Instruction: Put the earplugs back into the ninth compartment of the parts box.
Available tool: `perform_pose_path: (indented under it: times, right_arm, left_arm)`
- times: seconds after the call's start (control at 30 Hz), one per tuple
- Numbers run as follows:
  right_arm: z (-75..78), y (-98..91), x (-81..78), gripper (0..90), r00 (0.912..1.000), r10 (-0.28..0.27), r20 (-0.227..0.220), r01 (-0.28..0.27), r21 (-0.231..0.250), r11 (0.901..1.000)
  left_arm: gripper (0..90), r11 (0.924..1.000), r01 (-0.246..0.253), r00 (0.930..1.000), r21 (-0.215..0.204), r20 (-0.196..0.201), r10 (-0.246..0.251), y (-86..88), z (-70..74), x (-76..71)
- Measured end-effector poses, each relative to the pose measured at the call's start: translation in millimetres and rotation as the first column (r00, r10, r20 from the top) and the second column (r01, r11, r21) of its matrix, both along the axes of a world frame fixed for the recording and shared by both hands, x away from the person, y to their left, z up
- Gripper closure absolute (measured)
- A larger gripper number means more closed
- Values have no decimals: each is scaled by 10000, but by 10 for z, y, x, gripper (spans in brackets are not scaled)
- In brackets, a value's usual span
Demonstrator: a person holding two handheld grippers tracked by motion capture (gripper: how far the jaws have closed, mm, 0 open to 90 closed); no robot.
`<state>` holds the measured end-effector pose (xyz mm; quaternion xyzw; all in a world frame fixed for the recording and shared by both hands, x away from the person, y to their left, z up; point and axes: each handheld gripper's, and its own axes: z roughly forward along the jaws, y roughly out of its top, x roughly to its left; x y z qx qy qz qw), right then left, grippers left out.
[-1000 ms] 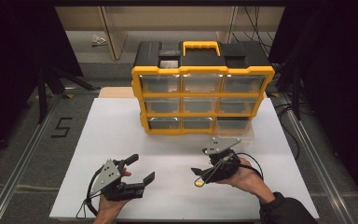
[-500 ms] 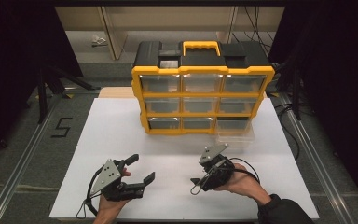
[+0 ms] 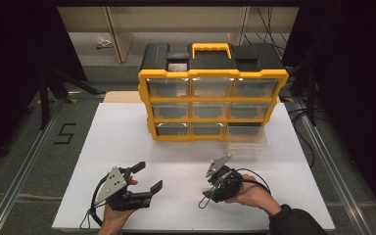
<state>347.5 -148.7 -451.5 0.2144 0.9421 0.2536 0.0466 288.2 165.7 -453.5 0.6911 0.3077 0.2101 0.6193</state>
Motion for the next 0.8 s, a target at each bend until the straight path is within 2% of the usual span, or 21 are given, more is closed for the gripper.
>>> perform_pose_path:
  times: [0.53, 0.8]
  right_arm:
    - [-137, 14, 35, 685, 9993, 70, -373, -83, -348, 9994]
    - [-159, 13, 35, 803, 9996, 155, -233, -165, -456, 9988]
  left_arm:
    - [156, 10000, 5, 10000, 15, -16, -5, -4, 0, 0]
    - [156, 10000, 9, 10000, 18, -11, -9, -4, -1, 0]
